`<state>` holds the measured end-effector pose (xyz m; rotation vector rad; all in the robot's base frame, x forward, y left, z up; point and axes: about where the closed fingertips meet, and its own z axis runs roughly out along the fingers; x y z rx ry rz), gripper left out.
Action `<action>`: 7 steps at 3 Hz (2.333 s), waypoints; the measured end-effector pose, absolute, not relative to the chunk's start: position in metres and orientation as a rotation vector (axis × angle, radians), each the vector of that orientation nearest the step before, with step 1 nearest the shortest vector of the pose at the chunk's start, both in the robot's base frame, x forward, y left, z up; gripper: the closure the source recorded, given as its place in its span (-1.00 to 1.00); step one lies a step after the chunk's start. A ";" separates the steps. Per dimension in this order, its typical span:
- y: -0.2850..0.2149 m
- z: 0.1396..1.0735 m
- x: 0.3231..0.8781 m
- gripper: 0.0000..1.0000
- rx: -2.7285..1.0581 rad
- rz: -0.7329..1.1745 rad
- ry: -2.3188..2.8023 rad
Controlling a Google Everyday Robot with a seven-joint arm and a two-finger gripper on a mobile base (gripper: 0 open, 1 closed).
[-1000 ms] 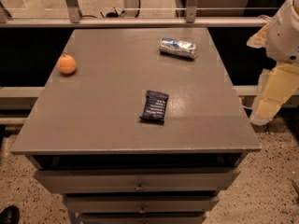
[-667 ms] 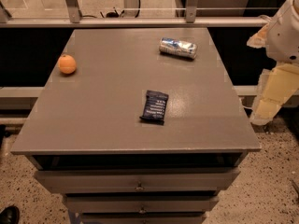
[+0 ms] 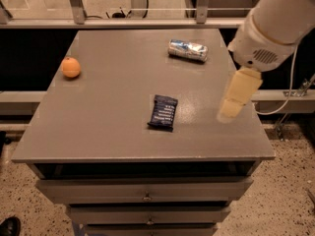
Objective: Move rxbar blueberry near redbull can
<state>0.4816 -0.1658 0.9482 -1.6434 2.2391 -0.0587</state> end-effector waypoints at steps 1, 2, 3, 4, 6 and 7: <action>-0.135 0.926 0.505 -1.00 -1.559 -0.036 2.315; -0.116 0.902 0.517 -1.00 -1.426 -0.001 2.430; -0.090 0.881 0.524 -1.00 -1.273 0.041 2.524; -0.064 0.868 0.528 -1.00 -1.101 0.098 2.595; -0.034 0.827 0.534 -1.00 -0.662 0.104 2.779; -0.033 0.818 0.535 -1.00 -0.565 0.075 2.815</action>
Offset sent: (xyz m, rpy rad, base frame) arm 0.0496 0.0758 -0.0809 0.0981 0.1543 -0.4258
